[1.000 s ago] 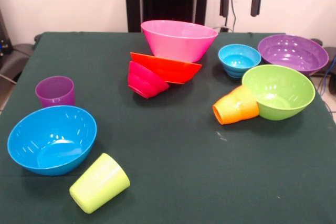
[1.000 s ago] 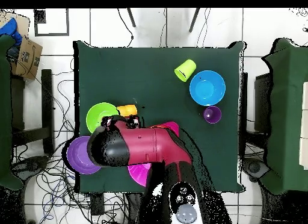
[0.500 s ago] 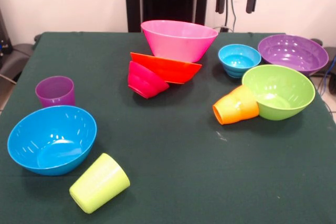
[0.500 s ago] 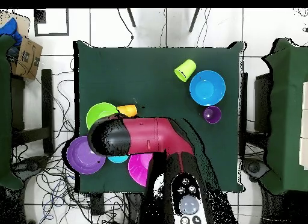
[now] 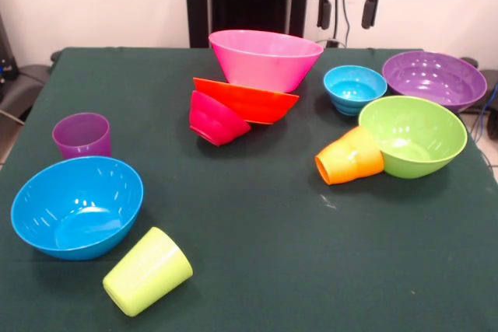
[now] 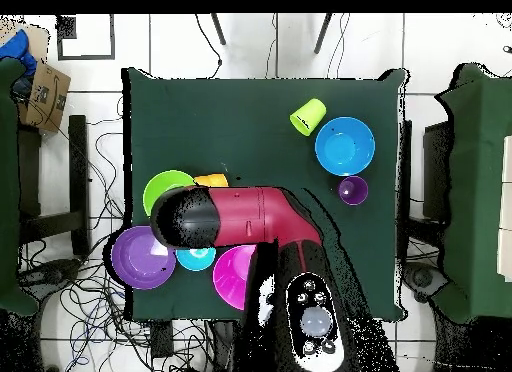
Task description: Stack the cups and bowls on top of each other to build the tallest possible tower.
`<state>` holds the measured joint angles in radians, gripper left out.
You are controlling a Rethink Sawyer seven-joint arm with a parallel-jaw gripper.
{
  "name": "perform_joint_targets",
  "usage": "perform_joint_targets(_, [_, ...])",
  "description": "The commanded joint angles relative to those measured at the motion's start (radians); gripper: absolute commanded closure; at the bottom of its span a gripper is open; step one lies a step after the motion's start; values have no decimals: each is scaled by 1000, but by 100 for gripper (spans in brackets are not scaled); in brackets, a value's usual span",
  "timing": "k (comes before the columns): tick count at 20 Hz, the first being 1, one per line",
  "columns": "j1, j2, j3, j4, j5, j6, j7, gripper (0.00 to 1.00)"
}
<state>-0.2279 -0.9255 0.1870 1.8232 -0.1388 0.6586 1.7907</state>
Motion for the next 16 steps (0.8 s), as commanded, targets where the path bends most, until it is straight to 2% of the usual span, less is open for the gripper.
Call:
perform_joint_targets(1, [9,24,30,-3,-33,39,31,0])
perform_joint_targets(7, [19,-5,22,61,7,-18,96,0])
perform_joint_targets(11, [26,-4,23,65,11,-21,105,0])
perform_joint_targets(16, [8,19,61,70,-8,-42,39,0])
